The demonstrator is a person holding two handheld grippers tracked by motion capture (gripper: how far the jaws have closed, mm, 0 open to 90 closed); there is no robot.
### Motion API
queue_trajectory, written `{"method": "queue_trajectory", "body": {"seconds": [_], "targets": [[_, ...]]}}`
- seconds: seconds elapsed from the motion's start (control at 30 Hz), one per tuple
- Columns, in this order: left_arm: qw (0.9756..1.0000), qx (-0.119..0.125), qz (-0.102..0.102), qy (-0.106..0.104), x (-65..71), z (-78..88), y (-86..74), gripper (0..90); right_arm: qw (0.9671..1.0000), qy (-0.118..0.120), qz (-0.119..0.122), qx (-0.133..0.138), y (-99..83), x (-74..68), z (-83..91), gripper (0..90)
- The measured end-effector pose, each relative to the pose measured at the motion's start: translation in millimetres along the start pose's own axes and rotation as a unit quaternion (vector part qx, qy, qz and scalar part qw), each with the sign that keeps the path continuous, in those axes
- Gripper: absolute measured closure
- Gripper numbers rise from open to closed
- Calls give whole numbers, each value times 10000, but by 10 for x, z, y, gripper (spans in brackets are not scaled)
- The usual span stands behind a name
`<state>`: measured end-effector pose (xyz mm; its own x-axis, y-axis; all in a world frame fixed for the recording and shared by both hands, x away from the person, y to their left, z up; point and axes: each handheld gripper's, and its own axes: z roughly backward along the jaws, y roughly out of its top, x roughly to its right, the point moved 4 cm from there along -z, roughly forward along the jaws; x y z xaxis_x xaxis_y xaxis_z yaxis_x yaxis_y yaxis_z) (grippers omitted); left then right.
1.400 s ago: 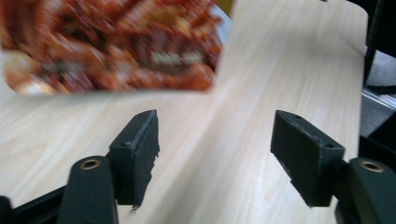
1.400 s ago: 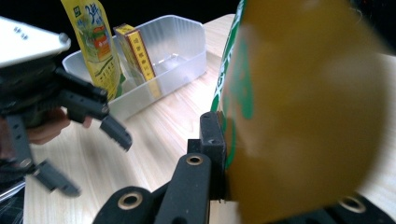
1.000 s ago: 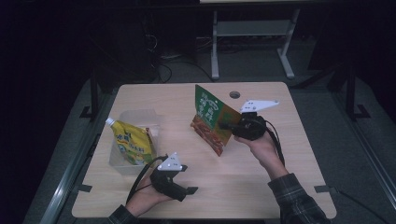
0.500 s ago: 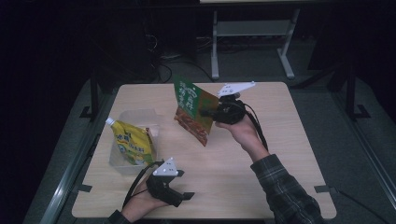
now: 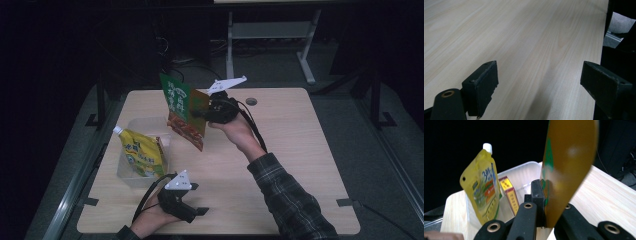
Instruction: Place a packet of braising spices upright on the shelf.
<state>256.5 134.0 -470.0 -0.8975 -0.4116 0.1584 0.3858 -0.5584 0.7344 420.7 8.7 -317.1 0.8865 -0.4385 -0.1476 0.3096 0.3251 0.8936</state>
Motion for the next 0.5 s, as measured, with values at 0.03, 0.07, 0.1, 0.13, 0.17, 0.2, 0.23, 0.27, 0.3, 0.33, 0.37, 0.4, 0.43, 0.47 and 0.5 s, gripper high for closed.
{"method": "queue_trajectory", "body": {"seconds": [0.03,0.07,0.1,0.13,0.17,0.2,0.23,0.27,0.3,0.33,0.37,0.4,0.43,0.47,0.5], "targets": [[10000,-7,-5,-8,1,-2,0,143,10000,12,1,-2,27,-5,-32,898],[10000,-10,-8,-19,1,-3,0,143,10000,27,25,-10,54,-9,-66,898],[10000,-17,-13,-20,0,-4,-1,143,10000,35,29,5,82,-19,-101,897],[10000,-20,-12,-25,0,-6,-2,143,10000,57,39,2,108,-24,-137,897],[10000,-23,-12,-29,0,-7,-3,143,9999,77,65,-8,134,-30,-172,897],[10000,-48,-37,-23,-6,-6,-6,143,9999,75,69,-14,154,-37,-200,897],[10000,-58,-53,-21,-11,-6,-7,143,9999,103,100,-18,187,-46,-245,897],[10000,-61,-59,-19,-16,-3,-8,143,9999,119,102,-16,210,-57,-280,897],[10000,-40,-38,-23,-17,-1,-10,143,9998,146,118,-20,234,-66,-317,897],[10000,-24,-18,-34,-18,3,-9,143,9998,128,161,-40,257,-73,-354,897],[10000,-23,-22,-25,-21,6,-8,143,9996,117,244,-73,275,-72,-389,897],[10000,-19,-22,-21,-24,8,-6,144,9996,125,255,-79,291,-81,-417,897],[10000,-20,-19,-22,-24,7,-6,144,9997,156,203,-61,318,-106,-461,897],[10000,-26,-24,-28,-23,5,-7,144,9996,173,204,-72,334,-118,-496,897],[10000,-30,-24,-37,-21,4,-8,144,9996,185,221,-74,348,-127,-533,897]]}}
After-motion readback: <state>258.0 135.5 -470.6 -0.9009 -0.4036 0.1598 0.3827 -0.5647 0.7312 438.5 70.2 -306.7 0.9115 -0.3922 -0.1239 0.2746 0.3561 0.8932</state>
